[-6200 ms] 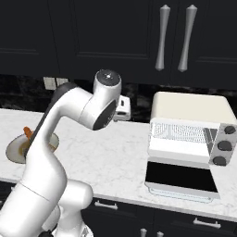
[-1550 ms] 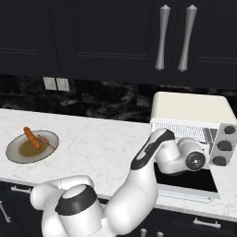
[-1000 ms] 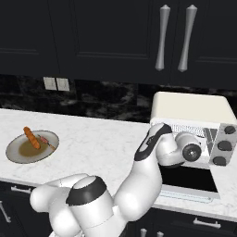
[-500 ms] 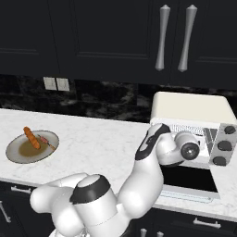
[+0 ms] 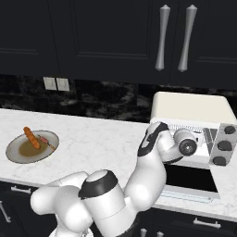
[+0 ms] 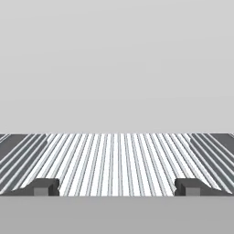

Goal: Pick up the kebab skewer and baguette bread, and place them inside the toaster oven. Close the toaster oven door and start by setting the timer.

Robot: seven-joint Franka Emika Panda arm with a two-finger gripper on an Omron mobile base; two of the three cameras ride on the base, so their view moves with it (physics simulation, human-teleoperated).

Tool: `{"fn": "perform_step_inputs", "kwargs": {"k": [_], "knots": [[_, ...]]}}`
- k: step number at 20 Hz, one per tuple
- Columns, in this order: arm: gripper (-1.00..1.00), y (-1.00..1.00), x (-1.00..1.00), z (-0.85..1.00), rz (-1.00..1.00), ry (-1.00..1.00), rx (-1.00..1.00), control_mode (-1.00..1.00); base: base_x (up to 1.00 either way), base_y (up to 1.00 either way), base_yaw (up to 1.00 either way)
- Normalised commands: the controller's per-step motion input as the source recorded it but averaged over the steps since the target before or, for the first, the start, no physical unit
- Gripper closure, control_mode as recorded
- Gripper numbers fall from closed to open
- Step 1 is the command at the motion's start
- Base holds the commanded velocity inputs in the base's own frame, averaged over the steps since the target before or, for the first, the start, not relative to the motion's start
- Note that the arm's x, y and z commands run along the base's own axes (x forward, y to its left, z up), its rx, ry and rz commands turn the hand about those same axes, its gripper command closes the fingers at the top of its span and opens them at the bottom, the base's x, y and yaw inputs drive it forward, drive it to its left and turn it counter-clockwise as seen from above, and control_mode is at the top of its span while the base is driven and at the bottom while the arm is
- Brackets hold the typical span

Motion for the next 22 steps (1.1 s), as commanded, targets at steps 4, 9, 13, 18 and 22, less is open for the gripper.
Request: {"fn": "perform_step_inputs", "kwargs": {"k": [4,9,13,18,22], "knots": [[-1.0,0.0,0.14,-0.18,0.0,0.0,0.0,-1.0,0.0,0.0,0.0],[-1.0,0.0,0.21,-0.18,0.0,0.0,0.0,-1.0,0.0,0.0,0.0],[-1.0,0.0,0.12,-0.29,0.0,0.01,0.0,-1.0,0.0,0.0,0.0],[-1.0,0.0,-0.02,-0.49,0.0,0.11,0.0,-1.0,0.0,0.0,0.0],[-1.0,0.0,-0.41,-0.94,0.0,0.21,0.0,-1.0,0.0,0.0,0.0]]}}
